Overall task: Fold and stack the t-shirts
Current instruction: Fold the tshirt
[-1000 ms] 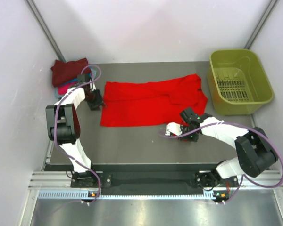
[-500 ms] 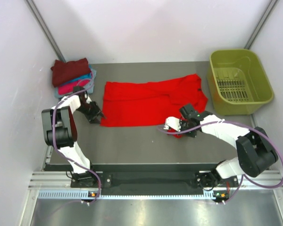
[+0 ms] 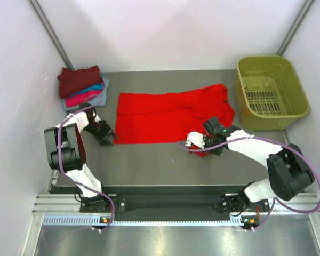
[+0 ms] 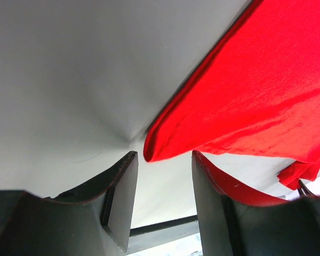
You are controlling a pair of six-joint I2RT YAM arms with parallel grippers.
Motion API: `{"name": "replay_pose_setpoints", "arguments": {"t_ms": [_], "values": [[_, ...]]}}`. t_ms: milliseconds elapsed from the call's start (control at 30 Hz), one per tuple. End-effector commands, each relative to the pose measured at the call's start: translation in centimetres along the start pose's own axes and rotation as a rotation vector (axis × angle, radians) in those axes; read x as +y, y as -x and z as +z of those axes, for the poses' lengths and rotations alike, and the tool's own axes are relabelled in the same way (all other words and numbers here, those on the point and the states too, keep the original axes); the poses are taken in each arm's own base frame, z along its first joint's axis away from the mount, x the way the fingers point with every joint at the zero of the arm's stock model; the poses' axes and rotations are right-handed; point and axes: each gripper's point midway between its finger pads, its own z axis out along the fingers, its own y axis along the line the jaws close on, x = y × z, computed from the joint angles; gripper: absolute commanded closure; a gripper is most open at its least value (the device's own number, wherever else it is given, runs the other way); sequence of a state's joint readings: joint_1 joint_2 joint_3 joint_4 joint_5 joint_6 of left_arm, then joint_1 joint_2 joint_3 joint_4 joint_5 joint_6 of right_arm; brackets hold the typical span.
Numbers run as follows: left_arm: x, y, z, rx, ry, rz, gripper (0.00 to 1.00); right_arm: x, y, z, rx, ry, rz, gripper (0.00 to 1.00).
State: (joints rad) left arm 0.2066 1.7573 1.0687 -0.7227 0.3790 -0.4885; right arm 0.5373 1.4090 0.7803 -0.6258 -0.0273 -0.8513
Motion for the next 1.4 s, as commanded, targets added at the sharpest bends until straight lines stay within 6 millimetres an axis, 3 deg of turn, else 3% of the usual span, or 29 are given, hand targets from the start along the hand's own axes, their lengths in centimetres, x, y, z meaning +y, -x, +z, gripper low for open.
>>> {"name": "replay_pose_setpoints", "arguments": {"t_ms": [0, 200, 300, 367, 400, 500, 633, 667, 700, 833, 933, 1000, 1133, 1300, 1367], "values": [[0.3, -0.4, -1.2, -0.020, 0.004, -0.011, 0.50, -1.3, 1.1, -0.6, -0.047, -0.042, 0.019, 1.00], [0.6, -0.3, -0.1, -0.007, 0.004, -0.037, 0.54, -1.6, 1.3, -0.5, -0.051, -0.051, 0.020, 1.00], [0.6, -0.2, 0.7, 0.013, -0.004, -0.049, 0.70, -1.7, 1.4, -0.5, -0.051, -0.053, 0.020, 1.00], [0.5, 0.1, 1.0, 0.014, -0.006, -0.046, 0.95, -1.8, 1.3, -0.6, -0.050, -0.060, 0.022, 1.00], [0.3, 0.4, 0.9, 0.010, -0.004, -0.042, 1.00, -2.0, 1.3, -0.7, -0.052, -0.065, 0.023, 1.00], [-0.5, 0.9, 0.2, -0.002, -0.028, -0.019, 1.00, -2.7, 1.4, -1.2, -0.060, -0.091, 0.056, 1.00], [-3.3, 2.5, -2.9, -0.077, -0.113, 0.070, 1.00, -6.2, 1.5, -3.0, -0.107, -0.182, 0.216, 1.00], [-3.8, 3.0, -3.5, -0.098, -0.125, 0.087, 1.00, -8.0, 2.1, -4.0, -0.138, -0.215, 0.260, 1.00], [-4.9, 4.1, -4.6, -0.137, -0.145, 0.117, 1.00, -9.7, 1.1, -4.7, -0.146, -0.249, 0.336, 1.00], [-7.5, 6.9, -6.7, -0.212, -0.206, 0.190, 1.00, -15.7, 0.2, -7.8, -0.210, -0.363, 0.501, 1.00], [-8.8, 8.6, -6.7, -0.227, -0.234, 0.208, 1.00, -18.6, -0.1, -9.2, -0.233, -0.428, 0.520, 1.00], [-10.1, 10.0, -7.0, -0.249, -0.273, 0.229, 1.00, -19.8, -0.4, -8.9, -0.231, -0.434, 0.536, 1.00], [-11.0, 12.9, -5.4, -0.251, -0.280, 0.249, 1.00, -22.3, 0.5, -9.0, -0.253, -0.460, 0.538, 1.00], [-11.9, 15.8, -4.5, -0.276, -0.276, 0.271, 1.00, -24.3, 0.7, -7.4, -0.243, -0.466, 0.549, 1.00], [-12.1, 16.1, -4.2, -0.276, -0.279, 0.275, 1.00, -25.3, 1.0, -7.1, -0.246, -0.474, 0.555, 1.00]]}}
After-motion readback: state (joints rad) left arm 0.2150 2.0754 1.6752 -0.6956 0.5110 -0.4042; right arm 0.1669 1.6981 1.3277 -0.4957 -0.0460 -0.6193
